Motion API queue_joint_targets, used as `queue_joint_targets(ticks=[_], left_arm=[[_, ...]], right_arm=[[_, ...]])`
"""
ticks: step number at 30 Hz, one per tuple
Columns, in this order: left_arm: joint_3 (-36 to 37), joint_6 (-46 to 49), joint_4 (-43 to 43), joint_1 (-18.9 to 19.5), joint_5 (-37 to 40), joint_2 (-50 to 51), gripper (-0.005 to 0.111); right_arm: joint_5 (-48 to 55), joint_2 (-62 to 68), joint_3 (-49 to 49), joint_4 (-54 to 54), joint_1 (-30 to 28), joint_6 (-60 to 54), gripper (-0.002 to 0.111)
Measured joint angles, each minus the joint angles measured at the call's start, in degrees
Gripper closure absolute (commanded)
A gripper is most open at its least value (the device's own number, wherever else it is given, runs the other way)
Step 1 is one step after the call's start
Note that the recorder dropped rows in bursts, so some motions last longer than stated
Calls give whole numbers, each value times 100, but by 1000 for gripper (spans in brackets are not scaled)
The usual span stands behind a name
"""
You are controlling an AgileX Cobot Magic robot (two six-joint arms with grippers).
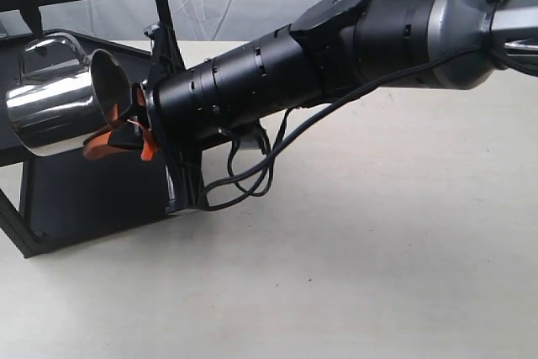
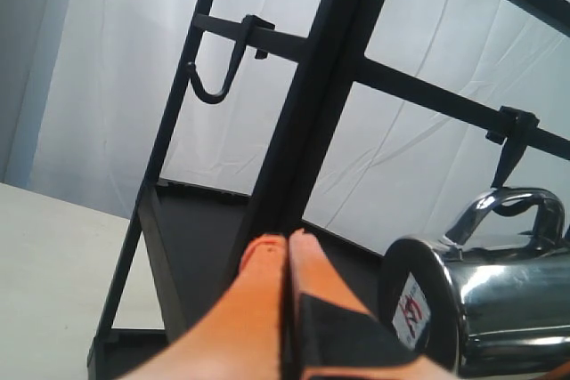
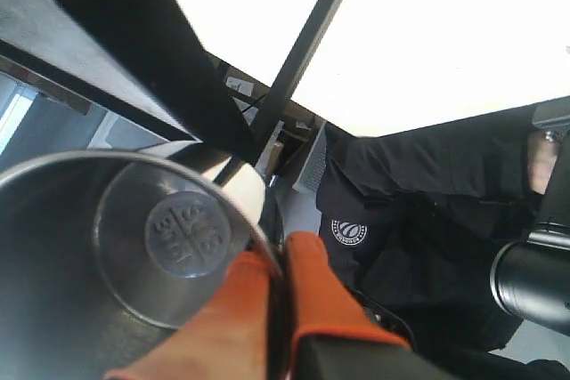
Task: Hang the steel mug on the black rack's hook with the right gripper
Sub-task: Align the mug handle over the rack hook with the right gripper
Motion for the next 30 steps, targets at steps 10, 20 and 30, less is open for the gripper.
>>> queue_joint_targets(ticks=[10,20,30], left_arm=[[0,0,0,0,0,0,107],[0,0,0,0,0,0,107],[0,0,0,0,0,0,107]], right_arm=[[-91,-46,-22,-224,0,20,109],[-91,-46,-33,-357,0,20,109],[-137,-66,-66,-632,0,-186,109]])
